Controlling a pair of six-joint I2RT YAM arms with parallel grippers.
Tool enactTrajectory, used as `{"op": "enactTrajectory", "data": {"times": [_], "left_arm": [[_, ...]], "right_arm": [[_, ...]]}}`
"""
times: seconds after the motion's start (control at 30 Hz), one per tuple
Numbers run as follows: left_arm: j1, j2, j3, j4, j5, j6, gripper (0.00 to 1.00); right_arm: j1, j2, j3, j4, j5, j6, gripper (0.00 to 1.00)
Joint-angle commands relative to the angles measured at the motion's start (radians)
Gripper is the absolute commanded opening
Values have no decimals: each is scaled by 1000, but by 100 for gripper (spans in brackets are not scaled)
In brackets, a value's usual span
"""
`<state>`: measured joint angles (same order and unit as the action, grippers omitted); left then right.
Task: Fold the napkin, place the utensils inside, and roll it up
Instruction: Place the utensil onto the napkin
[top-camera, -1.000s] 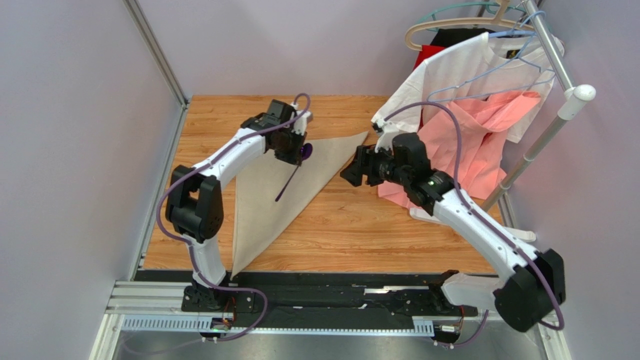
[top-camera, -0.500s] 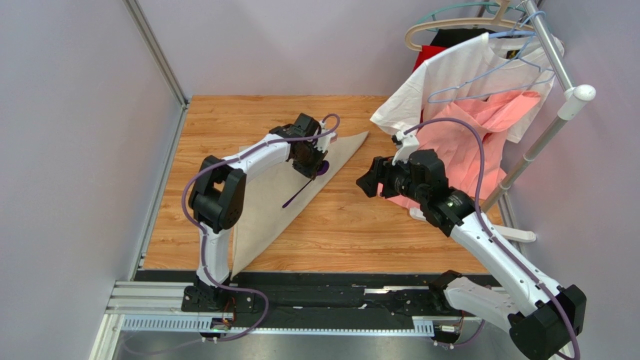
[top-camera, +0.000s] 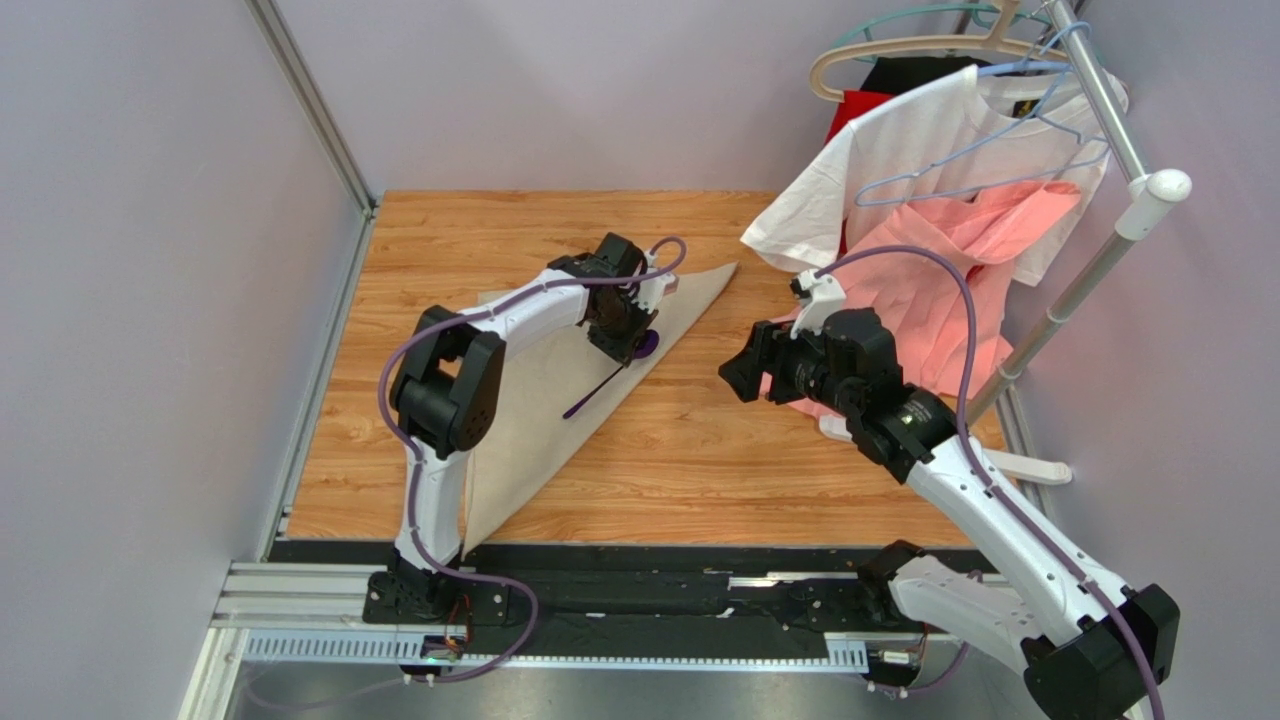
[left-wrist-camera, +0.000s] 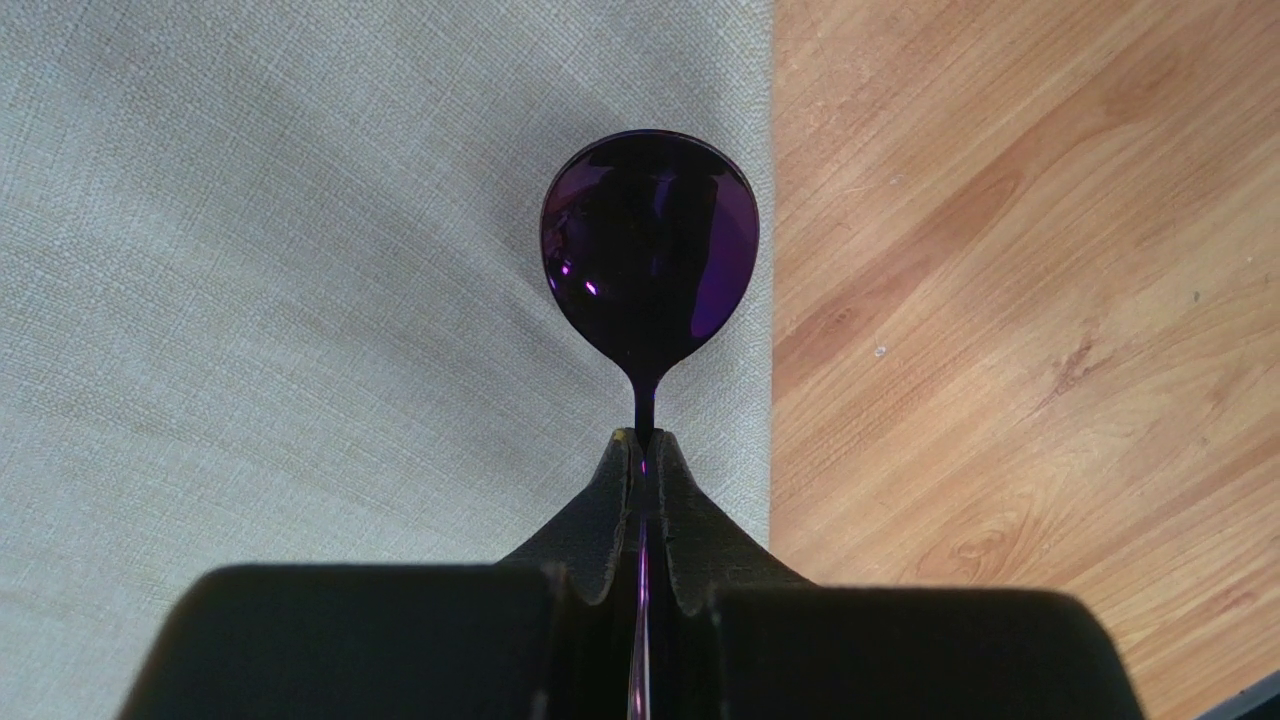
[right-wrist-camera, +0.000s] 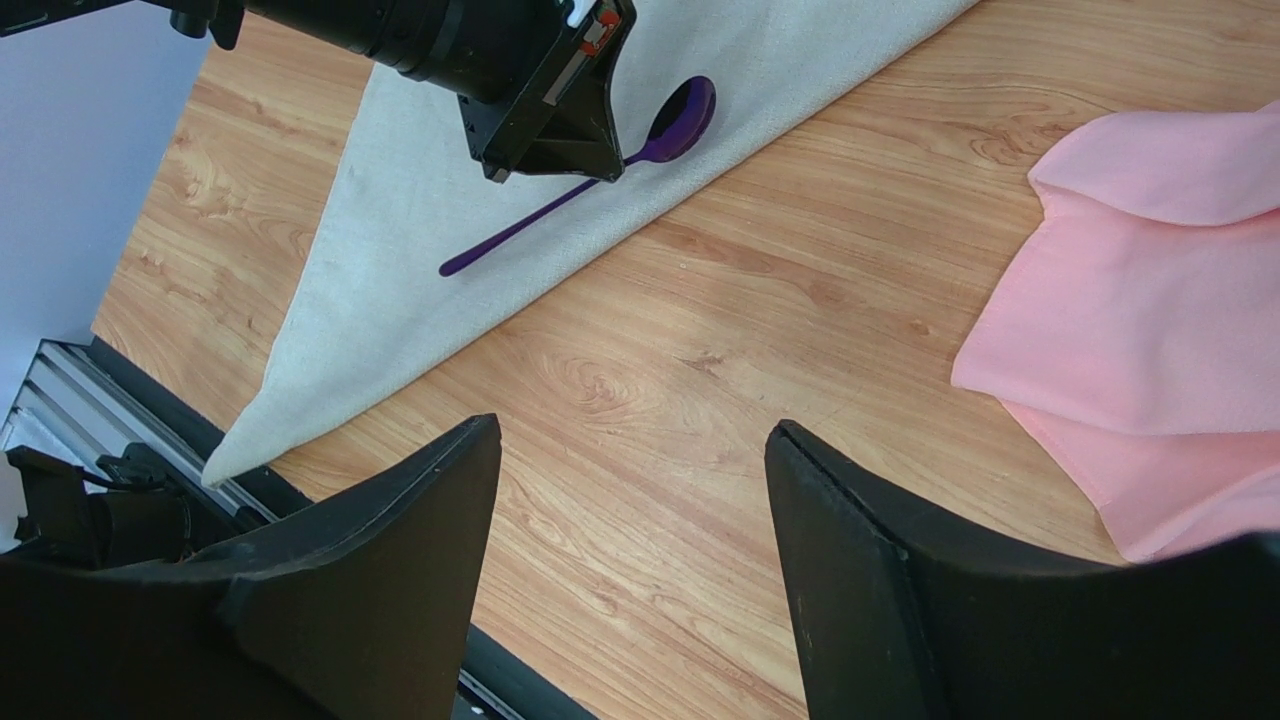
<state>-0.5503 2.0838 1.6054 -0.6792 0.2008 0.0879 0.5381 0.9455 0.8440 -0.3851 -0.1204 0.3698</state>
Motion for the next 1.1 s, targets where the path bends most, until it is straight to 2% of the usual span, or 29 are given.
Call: {"op": "enactTrajectory", "data": {"times": [0.0, 1.07], "left_arm": [[-11, -1, 24, -10, 14, 3, 0], [-30, 91, 102, -97, -80, -56, 0]], "right_arm": [[0, -7, 4, 22, 15, 12, 70], [2, -63, -3, 5, 19, 32, 70]]}}
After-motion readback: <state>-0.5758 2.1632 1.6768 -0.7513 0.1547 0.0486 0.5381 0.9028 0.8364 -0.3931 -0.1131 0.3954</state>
